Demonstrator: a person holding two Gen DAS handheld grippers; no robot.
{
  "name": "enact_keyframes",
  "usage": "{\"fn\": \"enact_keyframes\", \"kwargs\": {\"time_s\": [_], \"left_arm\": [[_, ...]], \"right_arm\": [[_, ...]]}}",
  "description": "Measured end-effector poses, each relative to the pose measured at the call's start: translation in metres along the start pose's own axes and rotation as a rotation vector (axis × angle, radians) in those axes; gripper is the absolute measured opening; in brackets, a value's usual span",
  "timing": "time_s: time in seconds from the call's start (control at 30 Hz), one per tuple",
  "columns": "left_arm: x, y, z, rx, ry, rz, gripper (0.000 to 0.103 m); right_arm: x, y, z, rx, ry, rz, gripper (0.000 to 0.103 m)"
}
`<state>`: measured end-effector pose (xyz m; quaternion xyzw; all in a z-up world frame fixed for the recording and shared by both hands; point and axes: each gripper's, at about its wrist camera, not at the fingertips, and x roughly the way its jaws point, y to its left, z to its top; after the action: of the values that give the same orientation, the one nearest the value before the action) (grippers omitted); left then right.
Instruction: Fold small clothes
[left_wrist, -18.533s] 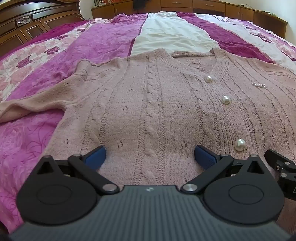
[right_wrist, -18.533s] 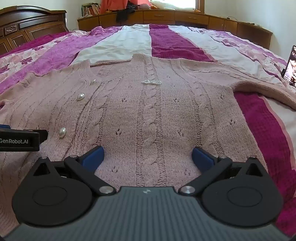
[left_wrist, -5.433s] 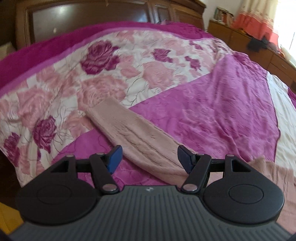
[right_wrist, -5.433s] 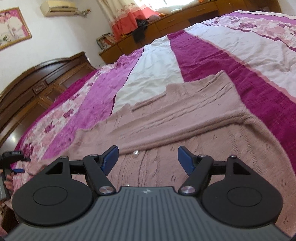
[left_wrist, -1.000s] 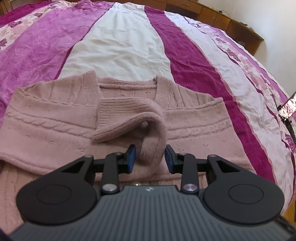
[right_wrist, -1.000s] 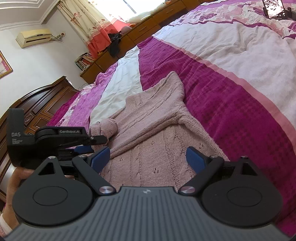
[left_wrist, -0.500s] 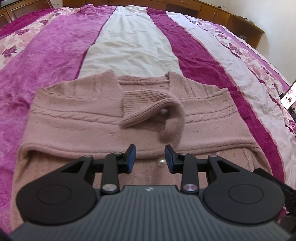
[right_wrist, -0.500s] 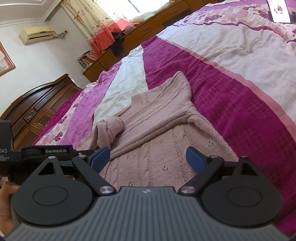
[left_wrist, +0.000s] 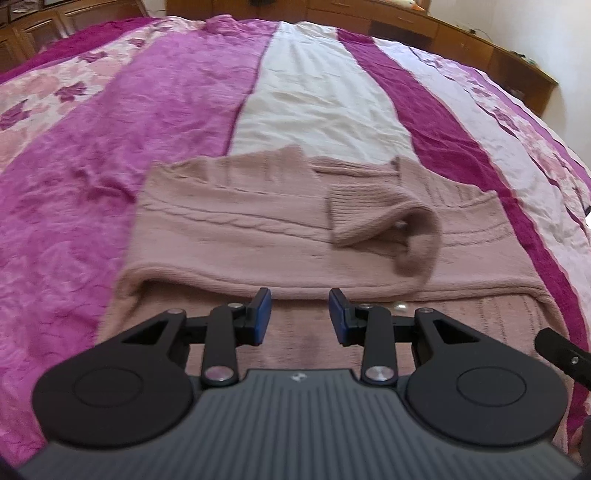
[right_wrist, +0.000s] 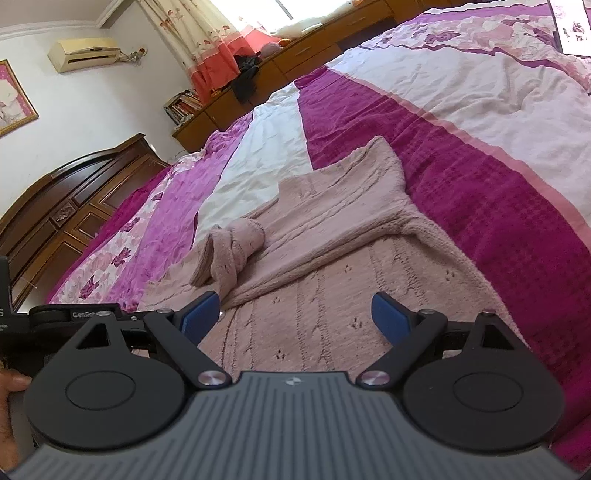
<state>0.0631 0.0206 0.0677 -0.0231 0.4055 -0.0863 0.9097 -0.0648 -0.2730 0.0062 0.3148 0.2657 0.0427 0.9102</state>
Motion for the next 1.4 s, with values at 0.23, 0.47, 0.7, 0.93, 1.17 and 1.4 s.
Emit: {"fn": "enact_keyframes", "kwargs": {"time_s": [0.23,0.47,0.7,0.93,1.17,1.4], "left_arm": [[-0.01,0.03,-0.003,-0.048,-0.024,0.054,0.036],[-0.012,0.058,-0.007,-0.094,-0.03,0.104,0.036],[-0.009,0.082,-0.014,-0.134,-0.015,0.154,0.036],[-0.013,0.094,-0.004,-0.148,-0.035,0.176,0.036],[-0.013,0.094,0.008,-0.139,-0.049,0.177,0.036],[-0.014,0.089,0.016,-0.077,-0.068,0.186,0.036]], "right_arm": [[0.004,0.008,0.002,-0.016,0.011,0.012,0.093],[0.021,0.031,0.014,-0.072,0.032,0.047,0.093],[0.057,0.056,0.036,-0.103,0.07,0.079,0.093],[0.085,0.113,0.051,-0.354,0.039,0.088,0.093],[0.132,0.16,0.037,-0.66,0.1,0.067,0.093],[0.163,0.166,0.023,-0.984,0.244,-0.026,0.093]]}}
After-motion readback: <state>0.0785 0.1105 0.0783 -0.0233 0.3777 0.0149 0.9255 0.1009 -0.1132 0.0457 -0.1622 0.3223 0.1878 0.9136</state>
